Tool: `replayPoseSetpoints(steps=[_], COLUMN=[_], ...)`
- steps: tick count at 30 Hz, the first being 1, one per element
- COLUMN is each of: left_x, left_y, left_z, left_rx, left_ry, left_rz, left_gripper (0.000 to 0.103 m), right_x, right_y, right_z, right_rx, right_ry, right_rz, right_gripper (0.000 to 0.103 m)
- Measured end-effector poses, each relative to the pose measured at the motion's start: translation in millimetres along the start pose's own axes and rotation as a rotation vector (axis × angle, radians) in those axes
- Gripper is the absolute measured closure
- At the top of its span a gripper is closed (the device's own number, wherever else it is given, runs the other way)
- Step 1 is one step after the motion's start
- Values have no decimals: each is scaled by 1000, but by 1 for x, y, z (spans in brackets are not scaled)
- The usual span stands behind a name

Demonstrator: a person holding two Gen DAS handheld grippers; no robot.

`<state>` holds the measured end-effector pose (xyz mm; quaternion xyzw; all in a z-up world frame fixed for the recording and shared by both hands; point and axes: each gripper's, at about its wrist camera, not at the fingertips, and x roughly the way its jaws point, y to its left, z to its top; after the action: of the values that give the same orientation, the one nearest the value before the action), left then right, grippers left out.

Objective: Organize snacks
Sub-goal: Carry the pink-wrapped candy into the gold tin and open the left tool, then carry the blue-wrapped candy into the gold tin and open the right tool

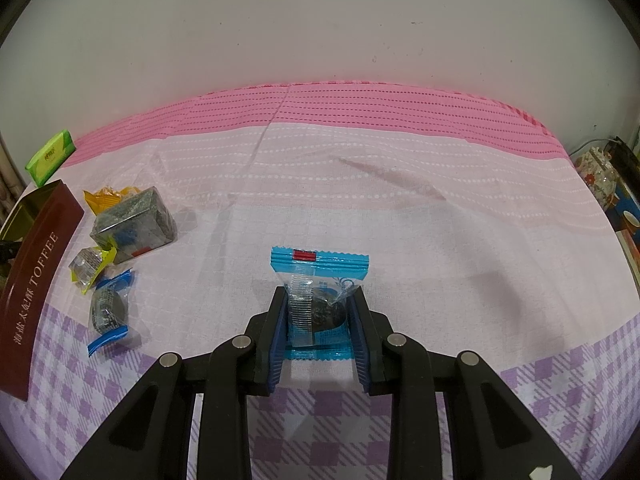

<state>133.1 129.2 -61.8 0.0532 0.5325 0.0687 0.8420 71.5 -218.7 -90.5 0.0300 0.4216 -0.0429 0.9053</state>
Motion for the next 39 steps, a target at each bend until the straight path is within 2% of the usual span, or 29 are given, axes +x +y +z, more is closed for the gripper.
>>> replayPoseSetpoints(steps=[7,17,27,39], left_x=[-10,-33,-66,-86], left_y=[4,6,14,35], left_z=[-1,-7,-27,-53], left_rx=[-22,0,9,-37], left_ry=[-26,-84,-139,-178], left_rz=[-13,1,-1,31], left_gripper=[47,42,37,35], right_x=[0,3,8,9], right_y=[-1,-6,-9,-6], right_z=[0,3,8,12], right_rx=[-8,-33,-55,-53], right_ry=[2,16,45,83], right_rz=[-3,-10,-13,-19], right_gripper=[76,76,76,76])
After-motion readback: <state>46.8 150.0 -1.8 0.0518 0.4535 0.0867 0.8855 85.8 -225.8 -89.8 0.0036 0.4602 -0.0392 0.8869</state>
